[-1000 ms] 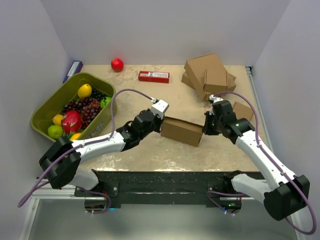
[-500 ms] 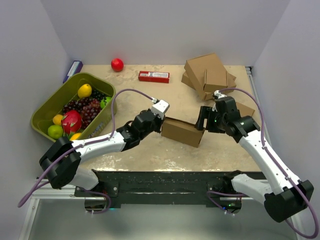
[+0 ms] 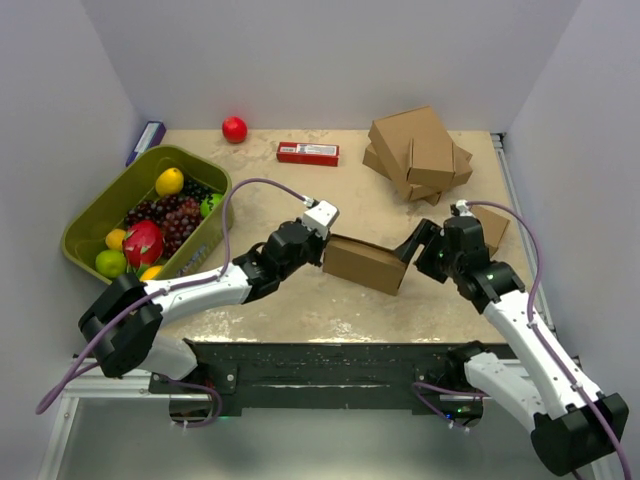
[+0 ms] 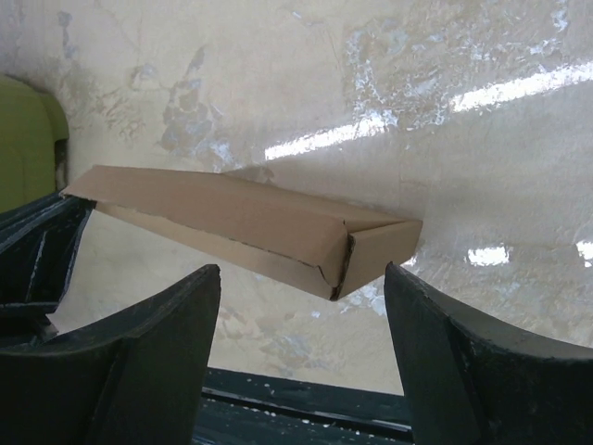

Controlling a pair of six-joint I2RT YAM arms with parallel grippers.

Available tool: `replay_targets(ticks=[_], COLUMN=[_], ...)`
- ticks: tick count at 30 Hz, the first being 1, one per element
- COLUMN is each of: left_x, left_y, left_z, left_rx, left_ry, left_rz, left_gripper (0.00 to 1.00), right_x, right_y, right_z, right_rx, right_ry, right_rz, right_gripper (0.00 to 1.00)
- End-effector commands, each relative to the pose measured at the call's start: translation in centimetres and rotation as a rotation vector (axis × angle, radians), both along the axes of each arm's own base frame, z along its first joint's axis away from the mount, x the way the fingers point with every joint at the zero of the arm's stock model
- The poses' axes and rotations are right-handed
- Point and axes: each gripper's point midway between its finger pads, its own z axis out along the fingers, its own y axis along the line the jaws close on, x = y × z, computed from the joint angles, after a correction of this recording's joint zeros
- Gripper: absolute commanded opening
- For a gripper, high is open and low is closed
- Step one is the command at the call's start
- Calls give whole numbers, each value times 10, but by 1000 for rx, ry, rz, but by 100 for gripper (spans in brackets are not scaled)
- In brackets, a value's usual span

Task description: Fold the paper box

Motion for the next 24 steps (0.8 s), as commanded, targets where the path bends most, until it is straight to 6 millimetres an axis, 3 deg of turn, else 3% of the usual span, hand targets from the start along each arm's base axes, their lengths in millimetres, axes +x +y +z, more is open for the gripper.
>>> replay_targets(ticks=[1, 24], left_x=[-29, -32], left_y=[14, 14], left_z=[-59, -60], left_rx=[153, 152], left_ry=[149, 150], left_rz=[-65, -70], left_gripper=[0, 0], right_x=[11, 16], right_y=[-2, -9], right_z=[7, 1], right_rx=[58, 142], right_ry=[-59, -95], right_rz=[-82, -213], right_gripper=[74, 74])
